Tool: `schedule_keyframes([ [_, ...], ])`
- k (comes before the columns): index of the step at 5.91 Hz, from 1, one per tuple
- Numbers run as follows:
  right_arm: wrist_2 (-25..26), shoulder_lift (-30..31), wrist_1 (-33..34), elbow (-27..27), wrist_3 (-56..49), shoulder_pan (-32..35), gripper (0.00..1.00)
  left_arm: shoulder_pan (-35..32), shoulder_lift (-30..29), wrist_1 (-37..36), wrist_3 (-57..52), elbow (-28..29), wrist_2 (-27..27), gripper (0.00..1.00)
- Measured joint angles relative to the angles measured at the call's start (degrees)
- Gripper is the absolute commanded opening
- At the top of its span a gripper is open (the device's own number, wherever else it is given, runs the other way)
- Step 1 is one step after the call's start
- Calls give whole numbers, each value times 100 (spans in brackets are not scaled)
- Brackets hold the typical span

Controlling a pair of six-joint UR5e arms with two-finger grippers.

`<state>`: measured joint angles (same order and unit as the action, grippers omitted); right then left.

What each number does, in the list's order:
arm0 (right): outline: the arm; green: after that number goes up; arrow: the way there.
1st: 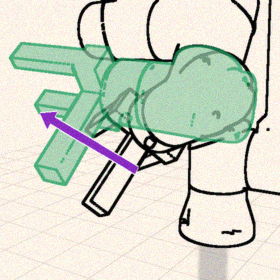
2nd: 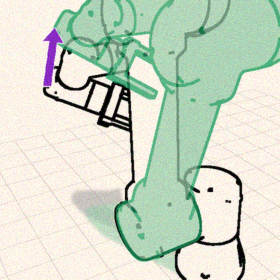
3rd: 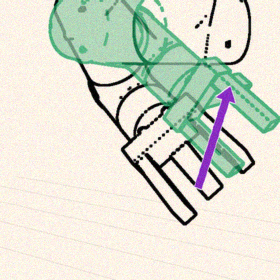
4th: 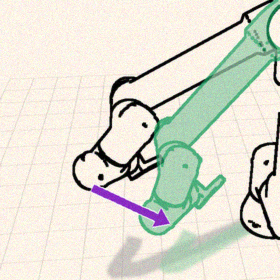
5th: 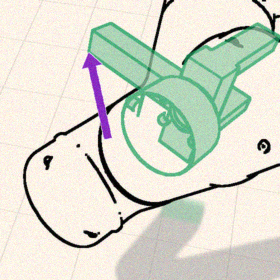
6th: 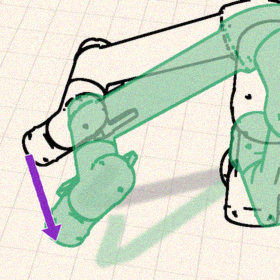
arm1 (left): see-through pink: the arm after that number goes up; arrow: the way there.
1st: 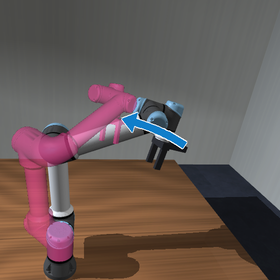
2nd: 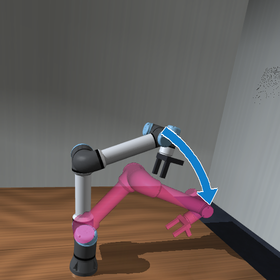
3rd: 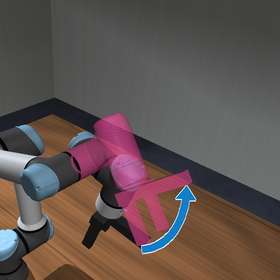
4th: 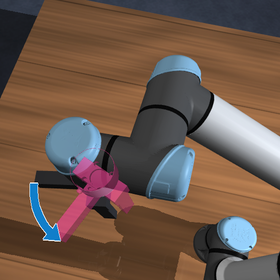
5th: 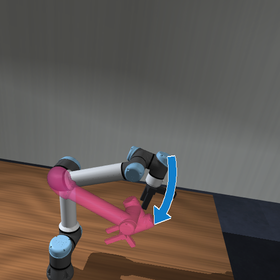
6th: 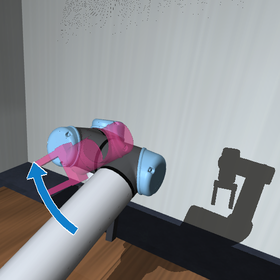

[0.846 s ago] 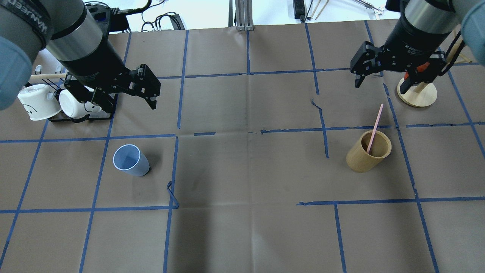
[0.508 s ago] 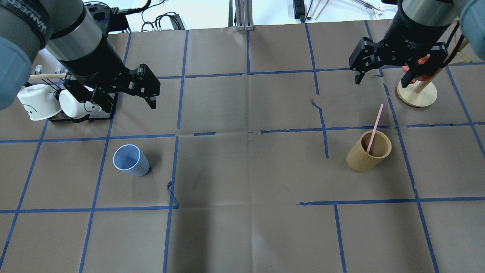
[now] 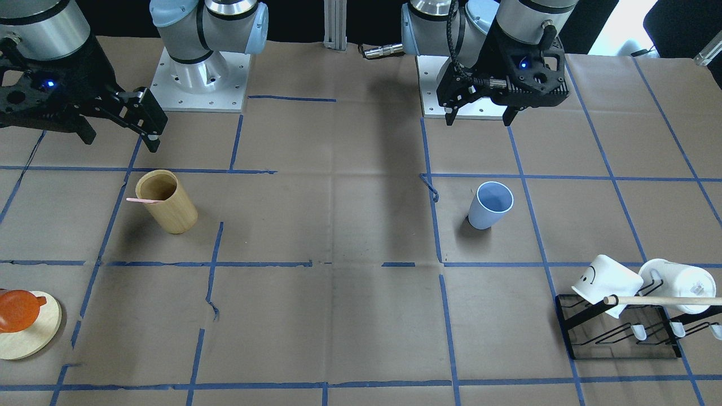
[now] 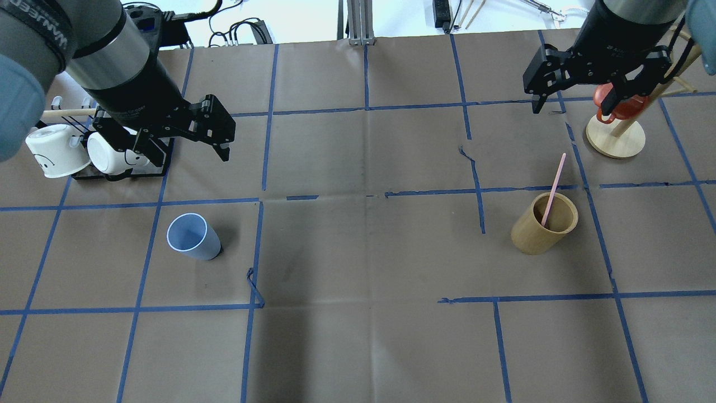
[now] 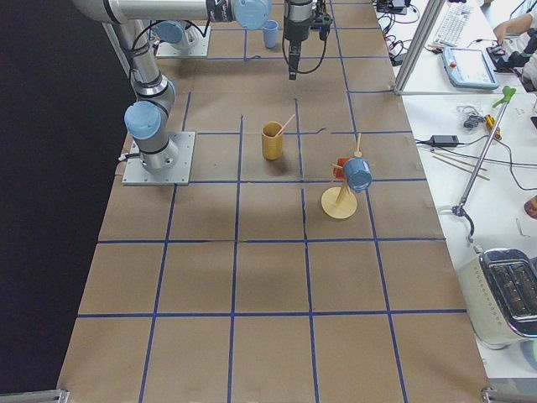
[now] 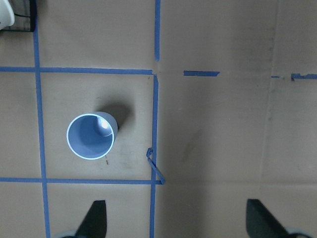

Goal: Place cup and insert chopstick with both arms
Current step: 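Lower the left gripper toward the light blue cup while the right gripper hovers, then grasp the blue cup rim with left gripper while right moves over wooden cup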

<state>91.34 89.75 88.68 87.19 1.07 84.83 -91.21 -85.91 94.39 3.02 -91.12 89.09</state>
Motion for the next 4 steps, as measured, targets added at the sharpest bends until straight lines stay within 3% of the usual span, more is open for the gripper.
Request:
schedule_keyframes([
  [4,12,10,-16,-27,-508,-463,100,474,-54,13,-763,-240,45,96],
])
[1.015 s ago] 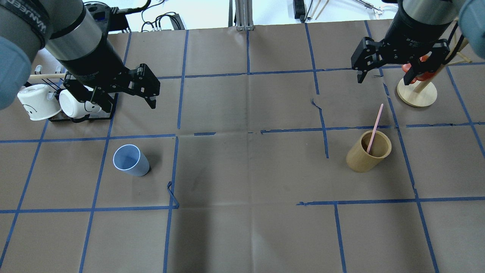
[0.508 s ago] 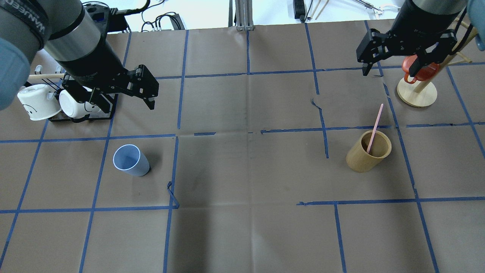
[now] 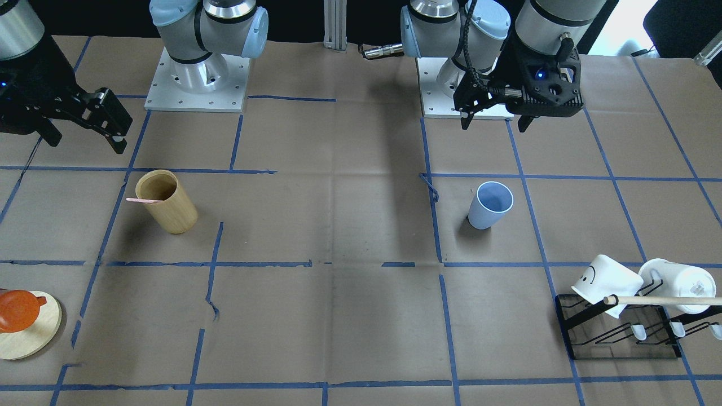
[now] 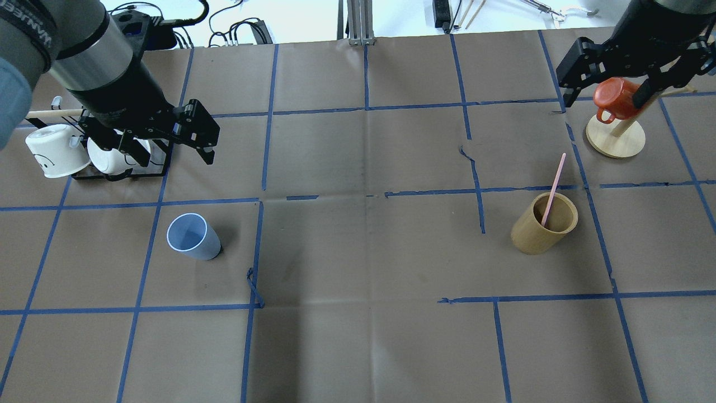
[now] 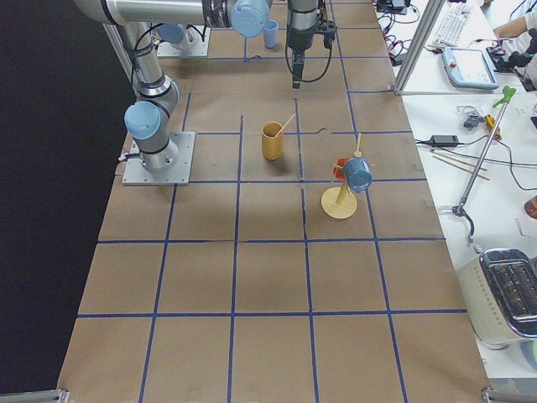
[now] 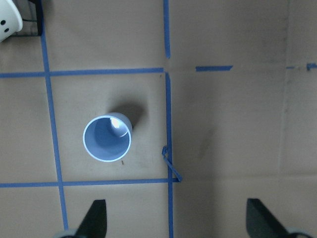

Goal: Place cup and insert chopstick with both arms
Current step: 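Grasp the blue cup rim with left gripper while right moves over wooden cup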

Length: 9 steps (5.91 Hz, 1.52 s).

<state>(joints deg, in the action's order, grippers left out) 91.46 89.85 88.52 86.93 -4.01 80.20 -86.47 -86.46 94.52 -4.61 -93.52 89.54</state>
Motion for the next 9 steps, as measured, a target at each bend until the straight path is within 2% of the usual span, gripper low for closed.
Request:
schedule_keyframes([
  [1,-12,13,5,-5,6,-4,100,261,-69,-309,-187,-452,-3,95],
  [3,-32,-147,306,-34,-201,-16,100,455,-365,-2121,-438,-1803,-13,89],
  [4,-30,-342,697,-5,-492,-43,100,461,-647,-2622,-526,-2145,-12,88],
  [6,6,-510,1413,496,-985,-99,100,458,-1100,-2872,-613,-2325,12,14],
  [7,11,-416,2018,1034,-1047,-141,100,456,-1162,-2893,-645,-2311,77,0],
  [8,15,-242,2650,1592,-1063,-163,100,455,-1176,-2901,-670,-2285,150,0],
  [9,14,-76,3006,2001,-1047,-168,100,452,-1165,-2909,-675,-2267,176,0],
])
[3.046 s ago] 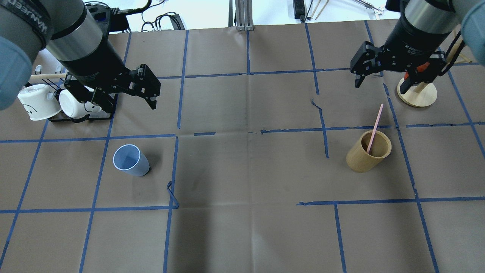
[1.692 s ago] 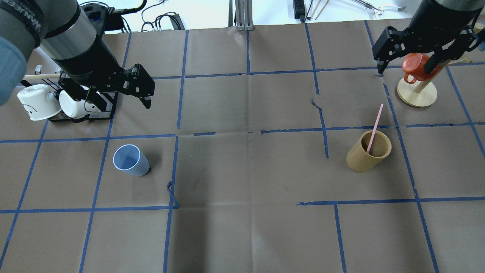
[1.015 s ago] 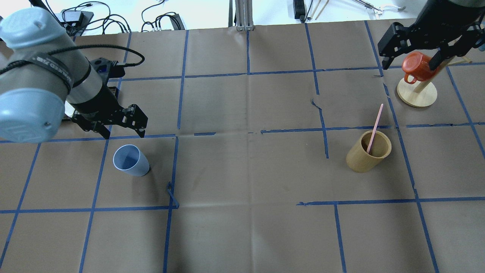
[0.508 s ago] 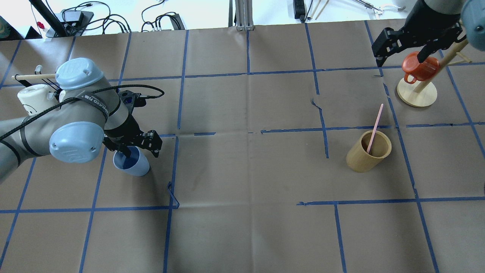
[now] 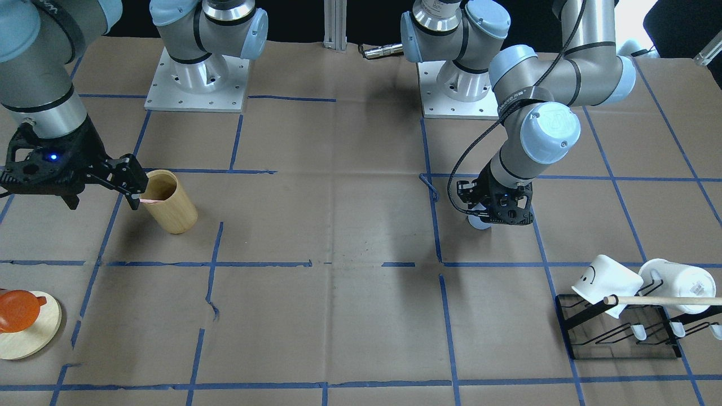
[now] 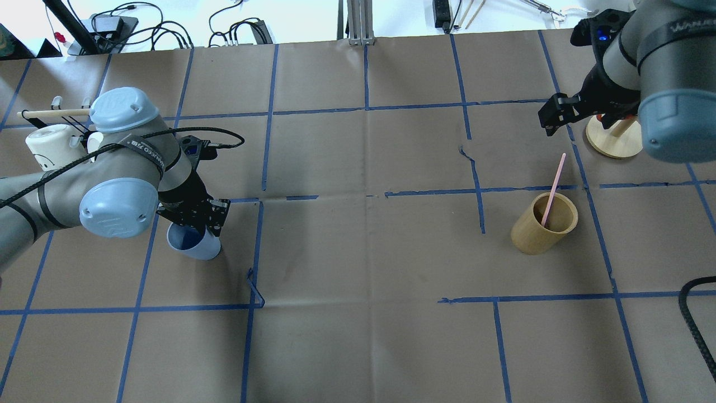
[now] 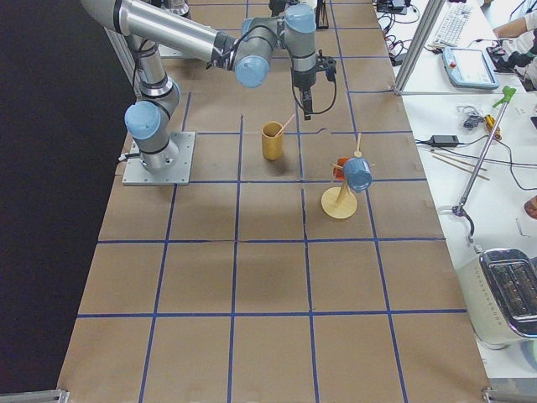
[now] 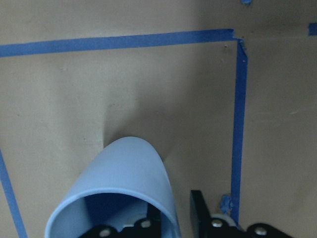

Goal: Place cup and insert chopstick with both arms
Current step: 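Carry the blue cup to table center with left gripper while right grasps pink chopstick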

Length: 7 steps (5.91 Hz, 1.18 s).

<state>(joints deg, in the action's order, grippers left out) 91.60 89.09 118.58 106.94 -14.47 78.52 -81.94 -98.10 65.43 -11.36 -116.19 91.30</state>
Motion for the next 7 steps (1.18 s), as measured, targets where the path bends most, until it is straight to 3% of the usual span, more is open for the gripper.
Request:
schedule_keyframes([
  [2,-1,110,185,277,24,-3,100,-144,-1,-24,261,168,-14,1],
  [3,-1,119,197,345,33,-2,100,-468,-66,4,762,461,-41,3],
  [4,1,136,290,471,41,0,93,-1031,-208,6,1599,812,-64,3],
  [6,1,158,438,673,56,3,37,-2309,-854,-99,3472,1665,-124,3],
  [7,8,161,406,703,58,8,20,-2821,-1286,-187,4287,2148,-131,4],
])
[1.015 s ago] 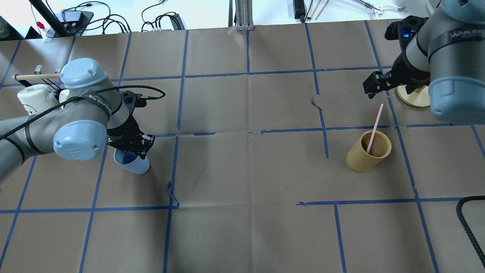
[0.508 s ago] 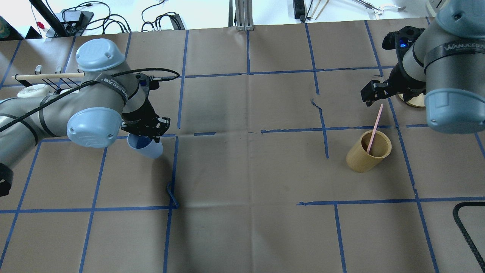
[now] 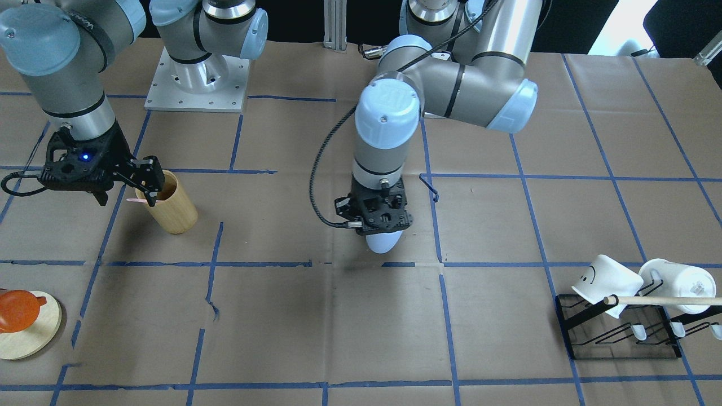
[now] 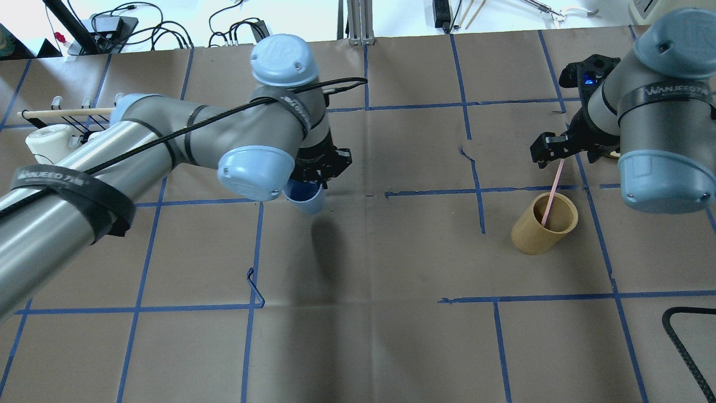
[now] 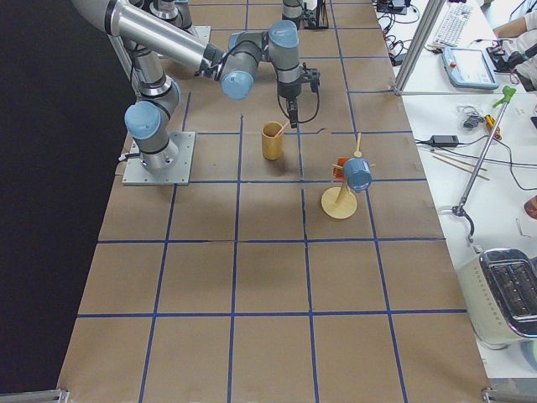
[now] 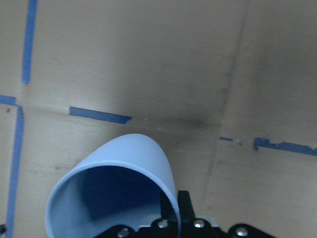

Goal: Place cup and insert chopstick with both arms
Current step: 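Carry the blue cup to table center with left gripper while right grasps pink chopstick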

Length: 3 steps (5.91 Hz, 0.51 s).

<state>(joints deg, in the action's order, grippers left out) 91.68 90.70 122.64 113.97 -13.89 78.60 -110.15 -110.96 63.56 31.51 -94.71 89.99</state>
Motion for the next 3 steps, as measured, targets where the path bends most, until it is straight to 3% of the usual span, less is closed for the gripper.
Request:
schedule_keyframes([
  [1,-3,0,-62,8,1,4,11,-314,-358,-126,527,356,3,4],
  [2,-10,1,-117,8,1,5,9,-449,-555,-200,699,490,22,18],
  [3,-15,4,-151,-10,1,6,9,-486,-619,-222,718,486,44,98],
])
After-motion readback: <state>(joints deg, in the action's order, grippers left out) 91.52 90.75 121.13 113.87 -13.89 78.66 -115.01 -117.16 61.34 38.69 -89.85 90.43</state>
